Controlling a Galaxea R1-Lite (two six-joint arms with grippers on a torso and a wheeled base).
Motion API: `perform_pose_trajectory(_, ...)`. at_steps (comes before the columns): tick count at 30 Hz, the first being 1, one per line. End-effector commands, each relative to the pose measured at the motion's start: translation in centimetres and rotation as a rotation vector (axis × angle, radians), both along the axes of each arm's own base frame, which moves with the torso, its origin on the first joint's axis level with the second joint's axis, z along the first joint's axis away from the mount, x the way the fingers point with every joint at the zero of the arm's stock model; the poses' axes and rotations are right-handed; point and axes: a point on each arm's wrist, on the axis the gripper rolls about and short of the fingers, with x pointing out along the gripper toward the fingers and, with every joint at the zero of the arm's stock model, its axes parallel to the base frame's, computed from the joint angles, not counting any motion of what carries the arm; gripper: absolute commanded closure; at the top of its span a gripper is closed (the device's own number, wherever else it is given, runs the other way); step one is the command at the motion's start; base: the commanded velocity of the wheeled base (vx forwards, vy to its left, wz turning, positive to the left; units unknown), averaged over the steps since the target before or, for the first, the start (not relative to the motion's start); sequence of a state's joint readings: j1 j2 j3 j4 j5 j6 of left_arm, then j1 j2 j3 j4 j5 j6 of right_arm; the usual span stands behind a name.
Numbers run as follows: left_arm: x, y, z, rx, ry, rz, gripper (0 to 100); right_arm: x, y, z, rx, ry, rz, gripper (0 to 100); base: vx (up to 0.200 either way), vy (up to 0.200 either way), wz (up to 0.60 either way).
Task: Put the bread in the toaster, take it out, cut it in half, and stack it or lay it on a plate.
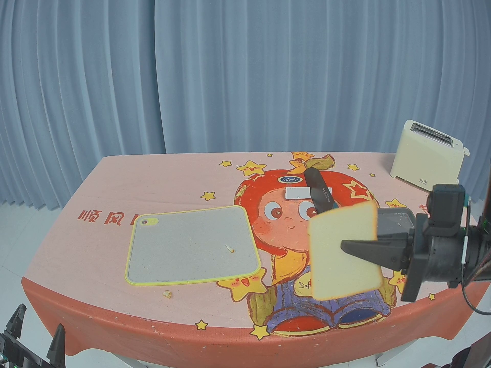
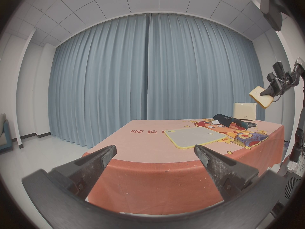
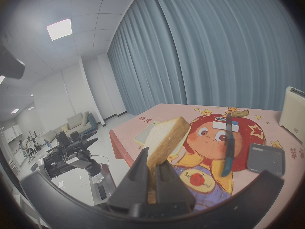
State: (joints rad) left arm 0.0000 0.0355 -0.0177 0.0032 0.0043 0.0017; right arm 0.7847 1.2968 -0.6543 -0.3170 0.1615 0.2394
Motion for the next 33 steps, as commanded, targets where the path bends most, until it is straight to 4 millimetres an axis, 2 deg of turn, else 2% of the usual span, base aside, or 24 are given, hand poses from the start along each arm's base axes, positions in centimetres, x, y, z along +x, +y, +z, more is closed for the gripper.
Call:
perform_pose_trajectory(1, 0.1, 0.0, -0.5, 0.0, 0.019, 0.0, 0, 2.6, 3.1, -0.3, -0.028, 0.031, 0.017, 100, 0.0, 0.0, 0.0)
perform_pose_trajectory(2, 0.1, 0.0, -0.5, 0.0, 0.019, 0.0, 0, 2.8, 3.3, -0.3, -0.03, 0.033, 0.018, 100, 0.0, 0.0, 0.0)
perform_pose_trajectory(5, 0.1, 0.0, -0.5, 0.0, 0.019, 0.0, 0, 4.9, 5.1, -0.5, -0.036, 0.042, 0.01, 100, 0.0, 0.0, 0.0)
perform_pose_trajectory(7, 0.1, 0.0, -0.5, 0.0, 0.019, 0.0, 0, 5.4, 5.5, -0.5, -0.038, 0.044, 0.01, 100, 0.0, 0.0, 0.0)
perform_pose_trajectory(9, 0.1, 0.0, -0.5, 0.0, 0.019, 0.0, 0, 7.0, 6.5, -0.9, -0.043, 0.053, -0.003, 100, 0.0, 0.0, 0.0)
perform_pose_trajectory(15, 0.1, 0.0, -0.5, 0.0, 0.019, 0.0, 0, 9.1, 8.5, -1.2, -0.028, 0.072, -0.013, 100, 0.0, 0.0, 0.0)
perform_pose_trajectory(25, 0.1, 0.0, -0.5, 0.0, 0.019, 0.0, 0, 10.8, 10.1, -0.8, 0.057, 0.144, -0.053, 100, 0.0, 0.0, 0.0)
perform_pose_trajectory(33, 0.1, 0.0, -0.4, 0.0, 0.017, 0.0, 0, 11.7, 11.2, -2.4, 0.075, 0.235, -0.086, 100, 0.0, 0.0, 0.0)
